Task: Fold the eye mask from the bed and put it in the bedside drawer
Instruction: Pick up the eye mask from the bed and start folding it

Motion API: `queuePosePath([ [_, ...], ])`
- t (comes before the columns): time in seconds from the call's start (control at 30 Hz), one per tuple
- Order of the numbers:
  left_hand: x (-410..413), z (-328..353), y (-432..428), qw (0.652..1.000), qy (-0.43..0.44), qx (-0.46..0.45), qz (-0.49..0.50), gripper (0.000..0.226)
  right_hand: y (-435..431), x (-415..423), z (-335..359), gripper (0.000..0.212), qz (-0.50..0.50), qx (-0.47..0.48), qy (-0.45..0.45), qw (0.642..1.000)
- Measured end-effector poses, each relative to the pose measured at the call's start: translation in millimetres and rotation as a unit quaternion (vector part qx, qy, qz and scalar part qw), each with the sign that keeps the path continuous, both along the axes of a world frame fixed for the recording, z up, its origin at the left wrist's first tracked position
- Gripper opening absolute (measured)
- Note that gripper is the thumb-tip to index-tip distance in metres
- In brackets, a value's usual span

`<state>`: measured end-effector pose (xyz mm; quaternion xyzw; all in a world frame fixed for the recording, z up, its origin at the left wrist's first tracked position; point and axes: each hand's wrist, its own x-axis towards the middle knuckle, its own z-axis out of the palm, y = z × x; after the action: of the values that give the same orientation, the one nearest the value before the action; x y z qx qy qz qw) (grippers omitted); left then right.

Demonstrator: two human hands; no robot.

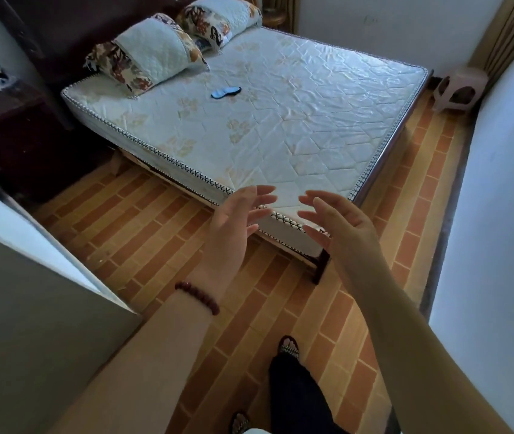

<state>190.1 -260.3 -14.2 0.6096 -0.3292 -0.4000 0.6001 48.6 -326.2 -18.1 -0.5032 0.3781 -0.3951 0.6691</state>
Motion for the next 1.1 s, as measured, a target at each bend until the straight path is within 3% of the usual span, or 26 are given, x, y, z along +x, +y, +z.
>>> queuePosePath([
  [0.23,36.4,9.6,-71.5,0.998,-0.010,0.000,0.059,0.035,-83.8,52.7,5.4,0.011,0.069,0.045,-0.045,0.996],
  [0.6,81.0,-1.2,-150.3,0.994,0.000,-0.008,0.109,0.040,-172.4,117.8,-5.7,0.014,0.123,0.041,-0.050,0.990],
  [1.1,266.7,-22.5,-236.5,0.990,0.015,0.010,0.137,0.038,-267.5,300.8,-18.4,0.013,0.146,0.041,-0.004,0.988],
])
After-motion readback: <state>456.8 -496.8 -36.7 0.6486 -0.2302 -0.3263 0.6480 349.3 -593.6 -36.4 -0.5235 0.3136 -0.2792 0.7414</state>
